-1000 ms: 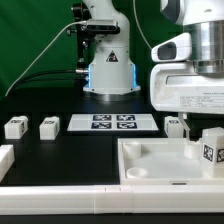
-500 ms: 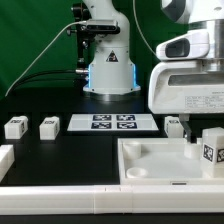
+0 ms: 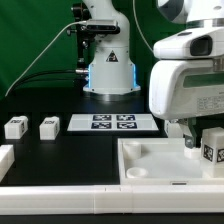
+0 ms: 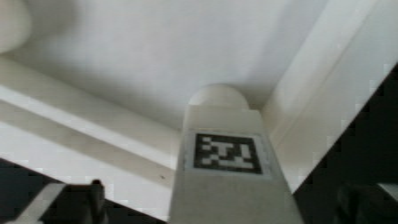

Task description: Assemble one leg

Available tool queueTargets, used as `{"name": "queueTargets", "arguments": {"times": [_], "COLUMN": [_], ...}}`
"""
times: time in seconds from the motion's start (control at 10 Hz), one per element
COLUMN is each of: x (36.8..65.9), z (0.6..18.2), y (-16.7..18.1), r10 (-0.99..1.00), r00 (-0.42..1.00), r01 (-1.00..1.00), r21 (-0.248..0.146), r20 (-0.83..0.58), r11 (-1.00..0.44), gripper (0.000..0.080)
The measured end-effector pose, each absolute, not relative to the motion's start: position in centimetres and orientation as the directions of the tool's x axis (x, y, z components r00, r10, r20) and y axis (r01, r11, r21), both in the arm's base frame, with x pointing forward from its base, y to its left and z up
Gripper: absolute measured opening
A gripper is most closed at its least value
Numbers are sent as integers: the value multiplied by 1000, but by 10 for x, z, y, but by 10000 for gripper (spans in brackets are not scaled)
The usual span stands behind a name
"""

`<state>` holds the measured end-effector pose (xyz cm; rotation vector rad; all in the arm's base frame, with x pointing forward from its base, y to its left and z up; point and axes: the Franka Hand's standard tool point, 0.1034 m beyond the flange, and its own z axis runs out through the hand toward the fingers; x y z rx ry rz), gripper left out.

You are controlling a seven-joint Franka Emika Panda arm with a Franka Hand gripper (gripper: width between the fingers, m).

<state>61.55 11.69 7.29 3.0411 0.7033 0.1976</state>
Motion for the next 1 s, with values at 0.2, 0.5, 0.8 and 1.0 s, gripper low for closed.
{"name": "queueTargets", "arguments": {"times": [0.2,0.5,0.8,1.0], "x": [616,616,616,616], "z": [73,73,73,73], "y": [115,115,115,117], "r10": [417,417,373,164], "r00": [901,901,919,978], "r01": [415,415,372,165], "r21": [40,40,34,-2], "r20": [121,121,123,127], "r11": [-909,-909,-928,-986], "gripper": [640,288,291,291]}}
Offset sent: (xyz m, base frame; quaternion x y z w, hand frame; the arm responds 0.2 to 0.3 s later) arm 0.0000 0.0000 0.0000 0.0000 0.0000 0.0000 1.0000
